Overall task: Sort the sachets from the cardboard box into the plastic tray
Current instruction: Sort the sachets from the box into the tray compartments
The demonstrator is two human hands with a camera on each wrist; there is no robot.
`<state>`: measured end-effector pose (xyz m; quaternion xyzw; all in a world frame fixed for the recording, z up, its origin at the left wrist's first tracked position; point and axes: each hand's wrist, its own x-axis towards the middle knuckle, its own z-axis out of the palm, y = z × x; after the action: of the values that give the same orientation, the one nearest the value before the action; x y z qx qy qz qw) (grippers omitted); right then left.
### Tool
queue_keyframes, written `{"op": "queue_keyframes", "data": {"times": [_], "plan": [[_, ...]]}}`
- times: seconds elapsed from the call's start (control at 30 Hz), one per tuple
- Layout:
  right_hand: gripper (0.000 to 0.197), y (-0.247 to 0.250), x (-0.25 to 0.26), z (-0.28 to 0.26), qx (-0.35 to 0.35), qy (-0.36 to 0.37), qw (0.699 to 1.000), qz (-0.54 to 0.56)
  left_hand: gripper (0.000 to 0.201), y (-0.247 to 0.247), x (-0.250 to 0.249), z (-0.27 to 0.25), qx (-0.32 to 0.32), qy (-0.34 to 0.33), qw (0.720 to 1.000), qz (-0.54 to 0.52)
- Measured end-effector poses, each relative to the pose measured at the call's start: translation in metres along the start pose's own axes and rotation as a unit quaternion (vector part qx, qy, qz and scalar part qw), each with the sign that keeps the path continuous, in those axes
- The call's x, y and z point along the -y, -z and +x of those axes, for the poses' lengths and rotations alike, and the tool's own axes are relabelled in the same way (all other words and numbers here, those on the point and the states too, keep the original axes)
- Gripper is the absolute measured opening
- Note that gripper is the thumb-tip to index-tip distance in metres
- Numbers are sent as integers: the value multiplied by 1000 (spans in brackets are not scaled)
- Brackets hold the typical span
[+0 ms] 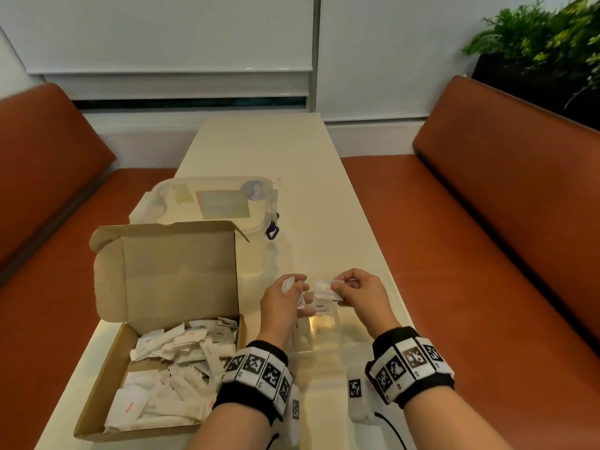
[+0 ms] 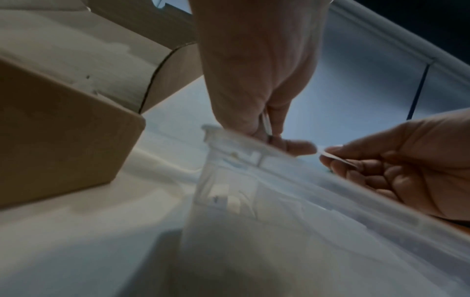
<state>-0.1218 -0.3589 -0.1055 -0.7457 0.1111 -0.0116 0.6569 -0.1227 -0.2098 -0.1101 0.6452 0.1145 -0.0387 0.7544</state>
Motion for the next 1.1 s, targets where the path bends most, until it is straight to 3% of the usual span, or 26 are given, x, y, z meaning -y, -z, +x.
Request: {"op": "queue_keyframes", "data": {"times": [0.13,0.23,0.43,0.57,0.8,0.97,1.03,1.1], "plan": [[6,7,-1,0,21,1,1000,0,6,-8,5,-4,42,17,999,11],[9,11,2,2,67,22,994,-82,5,-12,9,-6,51,19,998,19],[4,34,5,17,-9,37,966,-255,12,-8,16,-8,-5,-14,999,-36],[4,27,-5,21,-6,33,939,-341,17,-7,16,-6,-8,-22,999,-46],[6,12,-21,26,-23,-4,937,-347,15,-6,18,-4,8,-21,1000,-20],[19,12,-29,24,-31,22,924,-380,14,-5,18,-4,12,-21,1000,-14],[17,13,-30,23,-18,50,903,-426,15,-5,18,-4,15,-19,1000,-15],[10,15,-30,24,18,97,859,-502,16,-6,17,-4,20,-14,1000,-12]]}}
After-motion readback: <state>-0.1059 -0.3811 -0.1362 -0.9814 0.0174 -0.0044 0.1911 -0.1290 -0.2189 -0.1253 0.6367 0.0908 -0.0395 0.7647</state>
